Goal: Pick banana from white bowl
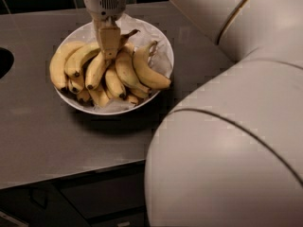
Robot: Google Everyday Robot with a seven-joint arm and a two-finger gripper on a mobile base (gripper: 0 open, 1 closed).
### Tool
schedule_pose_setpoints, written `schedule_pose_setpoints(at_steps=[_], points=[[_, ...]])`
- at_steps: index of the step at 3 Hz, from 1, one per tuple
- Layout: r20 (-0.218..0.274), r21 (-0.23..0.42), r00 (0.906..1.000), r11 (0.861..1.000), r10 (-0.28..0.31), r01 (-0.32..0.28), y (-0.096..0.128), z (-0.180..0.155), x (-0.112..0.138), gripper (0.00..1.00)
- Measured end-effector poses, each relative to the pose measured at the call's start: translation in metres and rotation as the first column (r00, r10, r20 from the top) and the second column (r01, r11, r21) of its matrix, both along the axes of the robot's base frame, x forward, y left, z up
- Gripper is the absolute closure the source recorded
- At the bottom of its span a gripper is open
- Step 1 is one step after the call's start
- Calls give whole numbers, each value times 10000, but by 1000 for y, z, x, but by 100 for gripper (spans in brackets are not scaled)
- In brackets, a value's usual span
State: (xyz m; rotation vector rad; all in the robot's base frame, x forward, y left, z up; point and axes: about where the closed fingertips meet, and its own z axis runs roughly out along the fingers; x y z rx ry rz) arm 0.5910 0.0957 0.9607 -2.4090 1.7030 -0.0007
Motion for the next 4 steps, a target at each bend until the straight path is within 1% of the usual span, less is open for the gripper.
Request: schedule_pose_setpoints(at_steps=[1,2,3,4], points=[[813,339,9967,9994,-57,30,1,17,-5,100],[1662,518,9860,9986,-162,77,-3,40,-21,100],[2290,591,9732,9982,-203,69,-7,60,-34,100],[2756,556,9610,9984,-216,65,-7,76,-44,100]])
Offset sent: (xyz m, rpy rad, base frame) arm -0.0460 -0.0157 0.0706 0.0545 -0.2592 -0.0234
